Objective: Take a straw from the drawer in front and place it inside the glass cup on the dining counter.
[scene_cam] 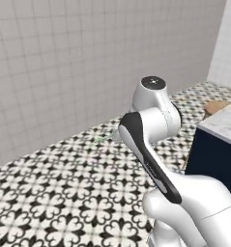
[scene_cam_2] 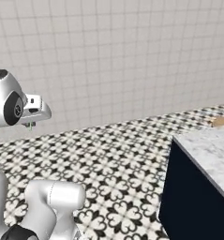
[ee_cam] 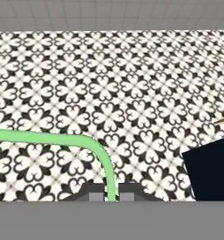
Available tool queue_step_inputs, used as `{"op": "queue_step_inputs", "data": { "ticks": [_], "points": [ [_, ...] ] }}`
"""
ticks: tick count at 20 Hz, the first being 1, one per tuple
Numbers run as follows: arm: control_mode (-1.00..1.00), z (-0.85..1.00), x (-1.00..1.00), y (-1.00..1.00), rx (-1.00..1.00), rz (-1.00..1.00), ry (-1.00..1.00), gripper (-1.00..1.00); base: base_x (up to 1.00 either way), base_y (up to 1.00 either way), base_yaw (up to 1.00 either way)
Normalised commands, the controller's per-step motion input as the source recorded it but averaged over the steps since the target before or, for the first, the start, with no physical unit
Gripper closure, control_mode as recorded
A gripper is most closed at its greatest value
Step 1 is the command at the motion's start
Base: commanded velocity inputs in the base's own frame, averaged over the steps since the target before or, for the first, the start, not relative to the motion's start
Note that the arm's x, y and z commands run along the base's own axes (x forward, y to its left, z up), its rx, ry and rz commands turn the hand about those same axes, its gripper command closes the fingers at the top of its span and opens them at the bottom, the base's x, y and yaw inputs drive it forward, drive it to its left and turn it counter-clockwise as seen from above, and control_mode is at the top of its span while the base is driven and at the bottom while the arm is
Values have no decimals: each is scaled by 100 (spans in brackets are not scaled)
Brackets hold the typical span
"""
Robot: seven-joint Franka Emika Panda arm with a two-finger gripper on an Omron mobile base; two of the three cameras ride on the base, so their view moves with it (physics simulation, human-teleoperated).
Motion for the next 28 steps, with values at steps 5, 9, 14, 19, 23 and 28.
{"op": "queue_step_inputs", "data": {
  "ticks": [5,9,14,19,23,28],
  "points": [
    [100,0,0,0,0,0,0,100,84,87,-52],
    [100,0,0,0,0,0,0,100,82,90,-52],
    [100,0,0,0,0,0,0,100,81,89,-53],
    [100,0,0,0,0,0,0,100,74,89,-54],
    [100,0,0,0,0,0,0,100,74,89,-54],
    [100,0,0,0,0,0,0,100,81,90,-52]
  ]
}}
